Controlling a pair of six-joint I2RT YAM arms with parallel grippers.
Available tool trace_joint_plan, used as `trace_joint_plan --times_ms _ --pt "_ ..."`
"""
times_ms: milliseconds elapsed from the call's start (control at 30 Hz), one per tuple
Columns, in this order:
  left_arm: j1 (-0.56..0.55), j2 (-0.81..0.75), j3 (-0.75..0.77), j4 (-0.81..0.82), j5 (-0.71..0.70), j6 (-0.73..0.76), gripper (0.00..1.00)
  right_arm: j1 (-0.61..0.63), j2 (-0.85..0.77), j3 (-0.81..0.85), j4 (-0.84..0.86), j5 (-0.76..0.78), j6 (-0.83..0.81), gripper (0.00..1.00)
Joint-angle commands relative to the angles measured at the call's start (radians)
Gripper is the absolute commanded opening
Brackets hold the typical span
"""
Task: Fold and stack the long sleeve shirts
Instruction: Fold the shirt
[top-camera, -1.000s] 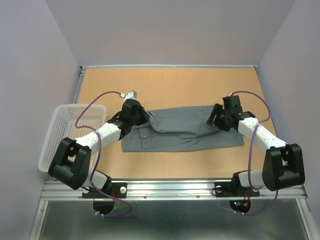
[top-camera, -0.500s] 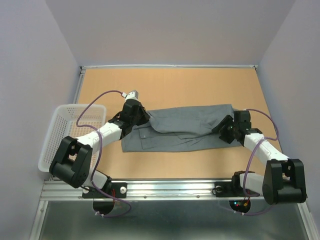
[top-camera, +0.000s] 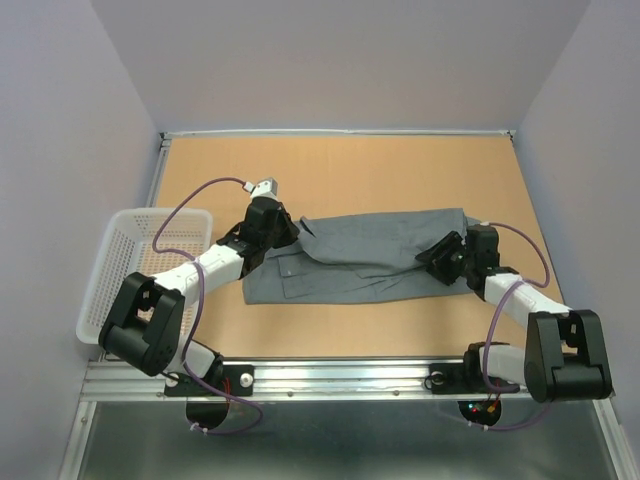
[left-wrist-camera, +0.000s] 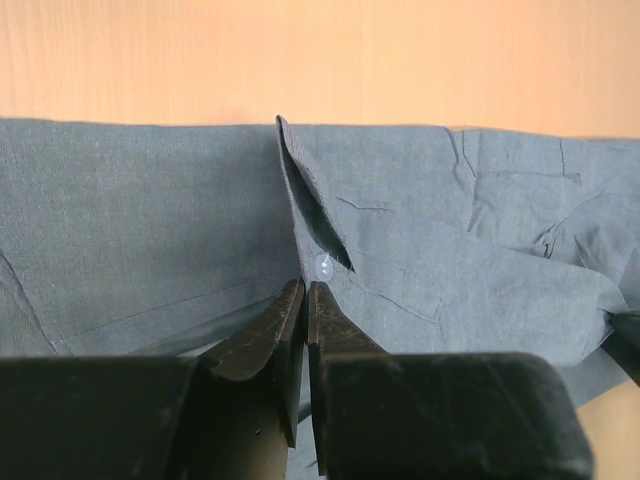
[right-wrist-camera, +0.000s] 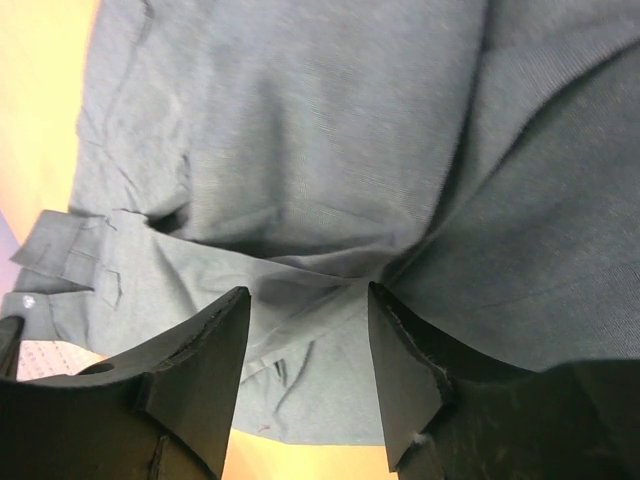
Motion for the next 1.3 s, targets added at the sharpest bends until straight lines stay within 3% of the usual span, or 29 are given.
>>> trace_joint_plan --times_ms 0,400,467,500,700,933,1267 --pt "-0.004 -0.013 0.052 0.047 -0.018 0.024 0.17 -0.004 0.013 -0.036 0.112 -0.015 0.028 0.54" --pt "-0.004 0.010 0.103 0.038 -0.007 0.036 0.17 -0.015 0.074 -0.073 0.223 -0.020 0.050 0.45" --pt "-0.004 0.013 0.105 0.032 -0.010 0.038 0.17 -0.015 0.076 -0.073 0.227 -0.021 0.047 0.38" --pt "-0.004 0.014 0.108 0.029 -0.010 0.041 0.17 -0.017 0.074 -0.071 0.229 -0.023 0.041 0.29" --pt "-0.002 0.014 0.132 -0.005 -0.034 0.050 0.17 -0.020 0.059 -0.019 0.145 -0.067 0.005 0.01" --pt "-0.004 0.010 0.114 -0.025 -0.091 0.076 0.18 -0.021 0.086 0.120 -0.125 -0.102 -0.111 0.01" --pt "-0.004 0.063 0.114 -0.048 -0.074 0.058 0.23 -0.052 0.126 0.249 -0.340 -0.070 -0.223 0.01"
